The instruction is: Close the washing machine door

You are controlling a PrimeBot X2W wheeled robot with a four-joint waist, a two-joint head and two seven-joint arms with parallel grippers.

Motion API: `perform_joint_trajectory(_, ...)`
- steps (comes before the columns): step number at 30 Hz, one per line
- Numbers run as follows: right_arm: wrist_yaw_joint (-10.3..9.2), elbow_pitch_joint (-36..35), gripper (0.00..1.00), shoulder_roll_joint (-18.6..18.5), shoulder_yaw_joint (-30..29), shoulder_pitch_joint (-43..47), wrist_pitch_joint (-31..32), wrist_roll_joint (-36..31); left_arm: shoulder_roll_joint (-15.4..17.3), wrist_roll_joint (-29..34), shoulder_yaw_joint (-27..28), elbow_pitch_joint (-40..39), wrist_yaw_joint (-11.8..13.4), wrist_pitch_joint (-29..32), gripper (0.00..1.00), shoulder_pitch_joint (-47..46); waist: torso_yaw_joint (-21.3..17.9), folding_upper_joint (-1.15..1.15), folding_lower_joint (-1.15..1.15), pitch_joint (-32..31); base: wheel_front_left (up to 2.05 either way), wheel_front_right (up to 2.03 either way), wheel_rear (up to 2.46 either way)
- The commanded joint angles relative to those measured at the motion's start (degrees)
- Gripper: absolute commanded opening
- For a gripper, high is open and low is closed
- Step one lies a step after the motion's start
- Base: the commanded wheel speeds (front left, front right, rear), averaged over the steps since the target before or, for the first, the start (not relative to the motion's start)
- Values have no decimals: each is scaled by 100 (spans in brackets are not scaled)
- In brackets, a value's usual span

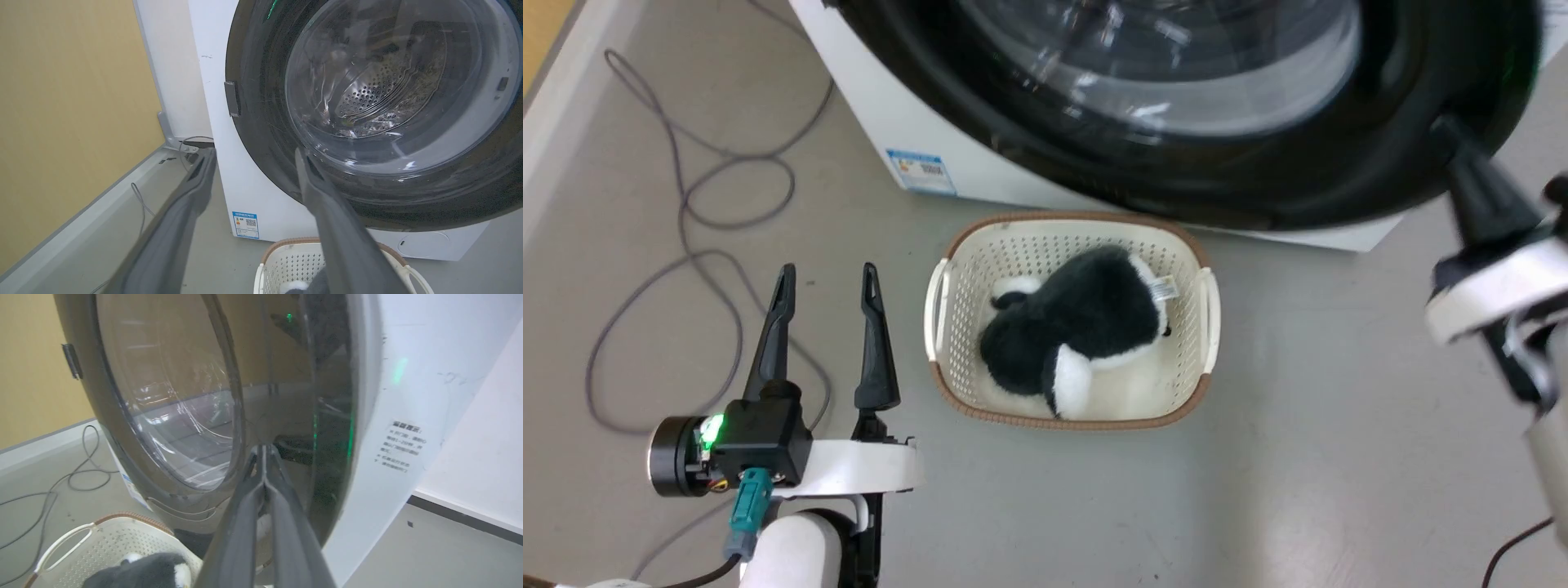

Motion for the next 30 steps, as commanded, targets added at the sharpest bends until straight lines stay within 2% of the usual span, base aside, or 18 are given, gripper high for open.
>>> perform_joint_trajectory(1, -11, 124, 0, -56, -62, -193, -25, -23, -5, 10, -13, -13, 23, -26, 100, -96, 64, 0, 0, 88, 0, 0, 0)
perform_joint_trajectory(12, -11, 1375, 0, -179, -286, -1439, -25, -347, -16, -84, -95, -32, 91, -26, 100, -274, 202, 0, 0, 425, 0, 0, 0)
perform_joint_trajectory(20, -11, 2027, 0, -94, -614, -1975, -25, -758, -17, -125, -129, -2, 158, -26, 100, -345, 210, 0, 0, 470, 0, 0, 0)
perform_joint_trajectory(25, -11, 2026, 0, 100, -862, -1879, -25, -872, -17, -89, -79, 41, 165, -26, 100, -288, 131, 0, 0, 311, 0, 0, 0)
perform_joint_trajectory(30, -11, 1484, 0, 303, -1034, -1347, -25, -864, -18, -26, 44, 132, 149, -26, 100, -139, -66, 0, 0, -24, 0, 0, 0)
